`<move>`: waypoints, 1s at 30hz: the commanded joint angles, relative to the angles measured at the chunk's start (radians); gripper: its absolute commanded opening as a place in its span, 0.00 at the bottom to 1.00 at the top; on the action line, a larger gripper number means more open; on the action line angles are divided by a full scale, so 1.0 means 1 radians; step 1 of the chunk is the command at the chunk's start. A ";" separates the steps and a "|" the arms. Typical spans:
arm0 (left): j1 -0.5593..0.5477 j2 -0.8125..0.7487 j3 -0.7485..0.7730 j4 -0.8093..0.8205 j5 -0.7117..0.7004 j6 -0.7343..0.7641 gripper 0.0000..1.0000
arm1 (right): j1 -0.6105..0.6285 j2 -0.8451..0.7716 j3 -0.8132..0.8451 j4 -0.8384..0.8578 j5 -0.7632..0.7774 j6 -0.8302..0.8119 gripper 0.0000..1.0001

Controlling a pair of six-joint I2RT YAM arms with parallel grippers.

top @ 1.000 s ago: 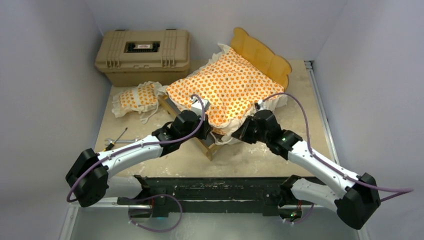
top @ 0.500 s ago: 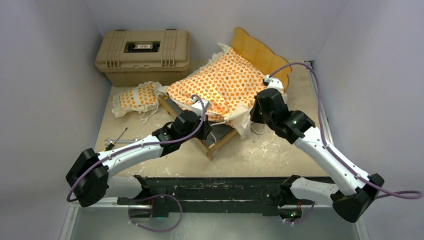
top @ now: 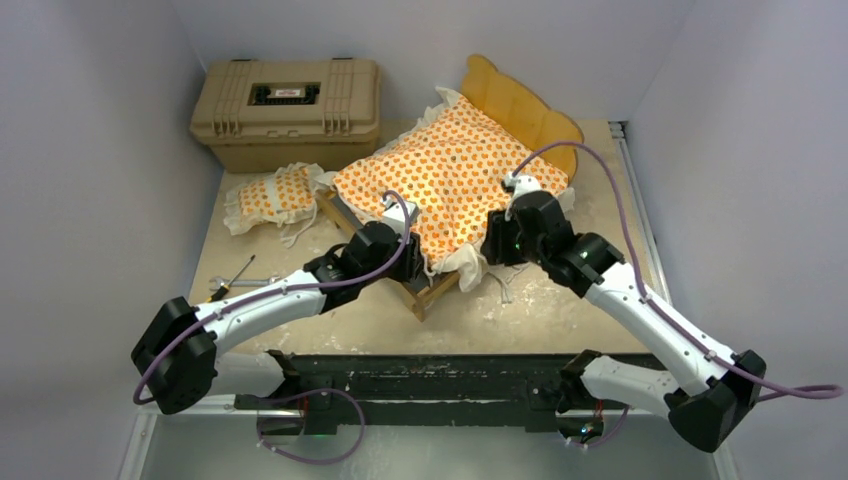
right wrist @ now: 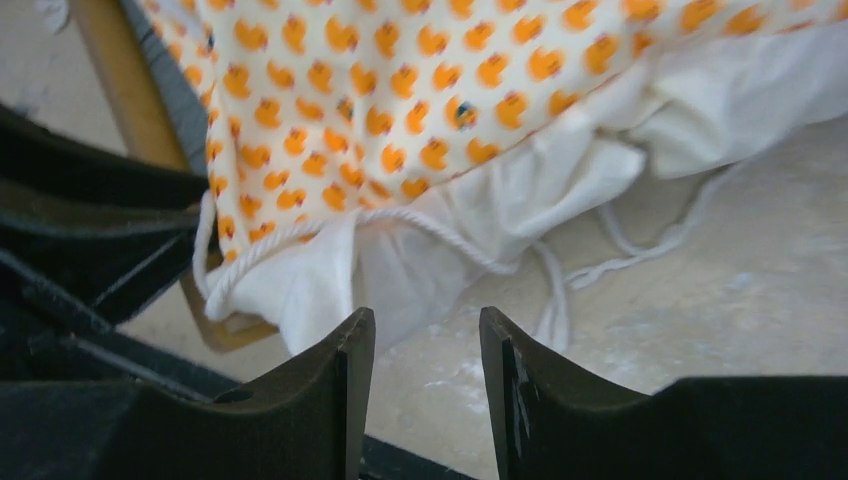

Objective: Set up the pet bed
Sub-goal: Cross the ropes on the bed frame.

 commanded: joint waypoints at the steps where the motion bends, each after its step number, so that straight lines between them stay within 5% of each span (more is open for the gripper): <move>1: -0.001 -0.051 0.049 -0.072 -0.017 0.009 0.43 | 0.012 -0.063 -0.215 0.235 -0.358 0.012 0.45; 6: -0.001 -0.111 0.140 -0.210 -0.074 0.025 0.73 | 0.044 -0.115 -0.441 0.426 -0.385 0.127 0.43; 11: -0.001 -0.151 0.200 -0.389 -0.120 -0.044 0.86 | 0.056 -0.106 -0.542 0.539 -0.426 0.131 0.43; 19: -0.001 -0.219 0.128 -0.475 -0.190 -0.162 0.89 | 0.216 -0.131 -0.646 0.680 -0.318 0.112 0.43; 30: -0.002 -0.223 0.116 -0.414 -0.124 -0.161 0.89 | 0.272 -0.050 -0.619 0.717 -0.075 0.198 0.45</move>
